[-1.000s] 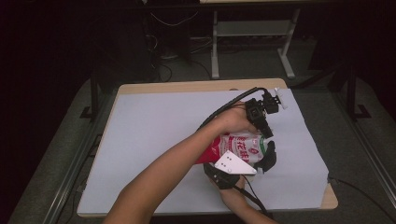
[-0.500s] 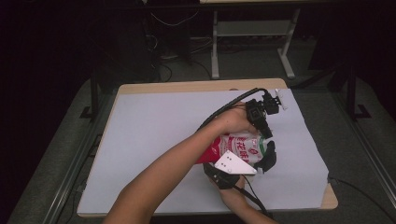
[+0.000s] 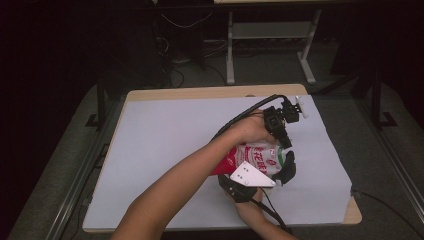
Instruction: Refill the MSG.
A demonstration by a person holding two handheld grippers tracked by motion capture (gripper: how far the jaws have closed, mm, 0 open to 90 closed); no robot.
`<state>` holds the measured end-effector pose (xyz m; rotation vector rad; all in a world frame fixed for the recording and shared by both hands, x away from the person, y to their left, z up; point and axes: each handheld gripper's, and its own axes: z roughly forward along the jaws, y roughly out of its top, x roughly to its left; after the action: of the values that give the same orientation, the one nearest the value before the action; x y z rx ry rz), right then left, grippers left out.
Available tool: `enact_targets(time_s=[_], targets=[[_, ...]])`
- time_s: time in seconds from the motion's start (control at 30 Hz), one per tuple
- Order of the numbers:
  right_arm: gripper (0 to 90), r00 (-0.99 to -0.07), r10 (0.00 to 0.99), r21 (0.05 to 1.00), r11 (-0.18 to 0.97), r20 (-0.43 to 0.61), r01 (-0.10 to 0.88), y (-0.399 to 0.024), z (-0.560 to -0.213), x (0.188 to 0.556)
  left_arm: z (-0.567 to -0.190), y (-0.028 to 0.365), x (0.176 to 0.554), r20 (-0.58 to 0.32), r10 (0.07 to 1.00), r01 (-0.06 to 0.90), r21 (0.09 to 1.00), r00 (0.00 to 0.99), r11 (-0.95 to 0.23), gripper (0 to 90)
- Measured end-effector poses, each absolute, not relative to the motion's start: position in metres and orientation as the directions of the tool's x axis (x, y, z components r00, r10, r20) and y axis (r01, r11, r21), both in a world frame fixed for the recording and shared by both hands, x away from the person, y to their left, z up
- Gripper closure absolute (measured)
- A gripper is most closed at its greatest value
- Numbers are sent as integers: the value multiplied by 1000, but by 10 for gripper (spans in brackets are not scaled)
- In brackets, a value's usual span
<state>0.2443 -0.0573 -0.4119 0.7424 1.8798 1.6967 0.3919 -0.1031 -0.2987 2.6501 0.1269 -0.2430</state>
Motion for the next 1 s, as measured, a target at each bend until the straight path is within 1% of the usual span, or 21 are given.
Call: enact_targets(time_s=[0.57, 1.0], targets=[[900, -727, 686, 995, 75, -7, 61, -58, -411, 245, -298, -104, 392, -196, 50, 134, 449, 979, -884, 899], [900, -730, 683, 995, 80, -6, 67, -57, -412, 245, -292, -99, 390, -205, 43, 138, 474, 978, -870, 898]])
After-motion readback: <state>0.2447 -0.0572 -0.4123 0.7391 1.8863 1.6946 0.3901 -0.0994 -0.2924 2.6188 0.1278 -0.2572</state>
